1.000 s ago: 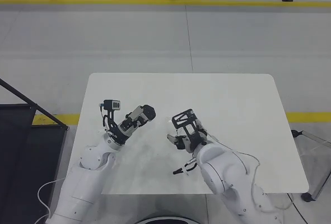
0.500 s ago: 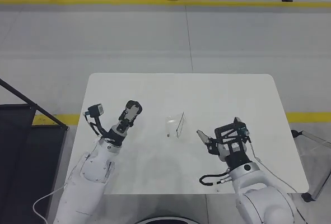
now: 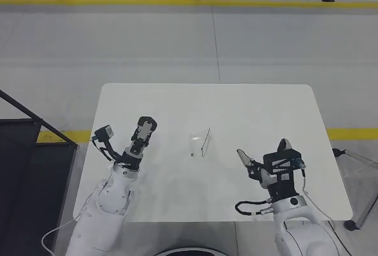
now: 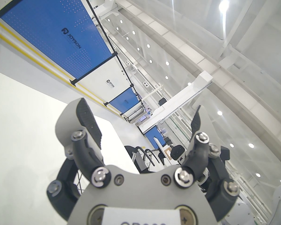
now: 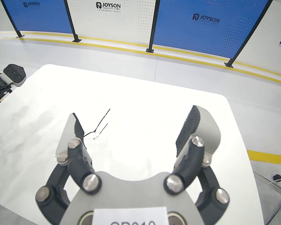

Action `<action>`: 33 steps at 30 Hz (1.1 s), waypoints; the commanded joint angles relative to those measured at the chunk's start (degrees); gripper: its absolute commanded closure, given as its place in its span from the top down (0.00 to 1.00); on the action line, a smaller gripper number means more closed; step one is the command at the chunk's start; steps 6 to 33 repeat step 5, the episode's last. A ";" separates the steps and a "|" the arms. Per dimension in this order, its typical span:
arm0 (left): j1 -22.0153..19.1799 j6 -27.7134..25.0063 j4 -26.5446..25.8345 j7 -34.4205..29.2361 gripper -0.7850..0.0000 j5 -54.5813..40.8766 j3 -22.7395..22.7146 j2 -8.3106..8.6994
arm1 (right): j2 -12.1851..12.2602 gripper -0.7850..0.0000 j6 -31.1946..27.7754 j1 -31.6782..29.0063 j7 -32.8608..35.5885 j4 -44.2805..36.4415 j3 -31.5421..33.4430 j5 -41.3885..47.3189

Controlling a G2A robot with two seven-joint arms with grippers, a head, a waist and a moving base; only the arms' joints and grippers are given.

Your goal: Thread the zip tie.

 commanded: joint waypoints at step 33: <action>0.00 0.00 0.00 0.00 1.00 0.00 0.00 0.00 | 0.00 1.00 0.00 0.00 0.00 0.00 0.00 0.00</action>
